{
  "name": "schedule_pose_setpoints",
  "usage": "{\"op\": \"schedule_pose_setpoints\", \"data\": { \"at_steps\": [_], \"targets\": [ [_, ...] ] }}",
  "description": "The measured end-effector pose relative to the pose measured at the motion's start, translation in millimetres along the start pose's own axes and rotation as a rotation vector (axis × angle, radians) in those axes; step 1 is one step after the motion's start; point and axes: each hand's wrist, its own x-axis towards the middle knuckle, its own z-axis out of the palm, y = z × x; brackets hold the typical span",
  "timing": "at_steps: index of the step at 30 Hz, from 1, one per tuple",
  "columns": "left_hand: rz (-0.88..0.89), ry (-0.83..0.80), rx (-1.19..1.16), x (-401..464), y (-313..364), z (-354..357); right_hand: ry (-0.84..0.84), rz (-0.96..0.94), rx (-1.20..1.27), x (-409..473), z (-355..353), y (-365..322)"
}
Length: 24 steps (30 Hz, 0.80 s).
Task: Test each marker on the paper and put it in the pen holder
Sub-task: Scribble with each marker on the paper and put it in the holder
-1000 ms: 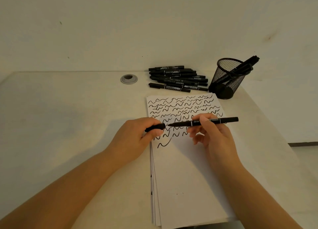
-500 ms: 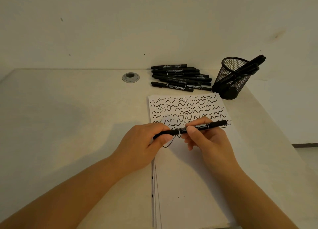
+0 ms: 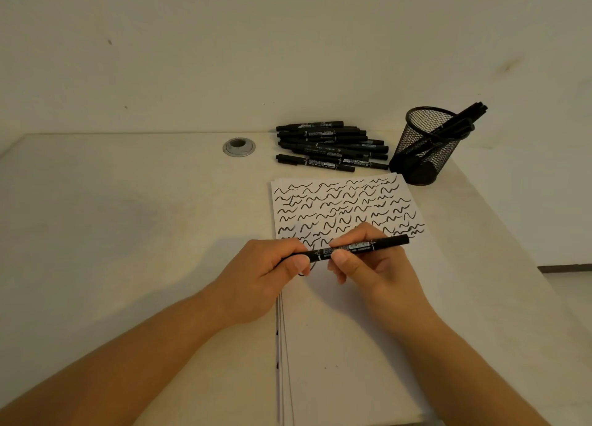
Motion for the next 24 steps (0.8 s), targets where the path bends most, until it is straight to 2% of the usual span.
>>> {"op": "schedule_pose_setpoints", "data": {
  "at_steps": [3, 8, 10, 12, 14, 16, 19, 21, 24],
  "targets": [
    [0.016, -0.001, -0.008, 0, -2, 1, 0.009, 0.006, -0.009, -1, 0, -1],
    [0.026, 0.092, 0.012, 2, 0, 3, 0.063, 0.064, -0.062, 2, -1, -1],
    [-0.001, 0.129, 0.006, 2, 0, 3, 0.177, 0.115, -0.08, 4, -5, -3],
    [-0.021, 0.17, 0.054, 1, 1, 1, 0.395, 0.13, -0.171, 5, -15, -6],
    [-0.043, 0.21, 0.145, 4, 3, -3, 0.53, 0.032, -0.473, 5, -24, -11],
    [-0.057, 0.213, 0.255, 10, 8, -6, 0.447, -0.201, -0.877, 6, -28, -18],
    [-0.017, 0.203, 0.433, 27, 25, -5, 0.181, -0.502, -1.301, 14, -22, -31],
    [0.03, 0.224, 0.503, 39, 36, -3, 0.073, -0.586, -1.413, 24, -18, -39],
    [0.124, 0.243, 0.577, 53, 48, -8, 0.042, -0.574, -1.435, 38, -17, -53]
  ]
}}
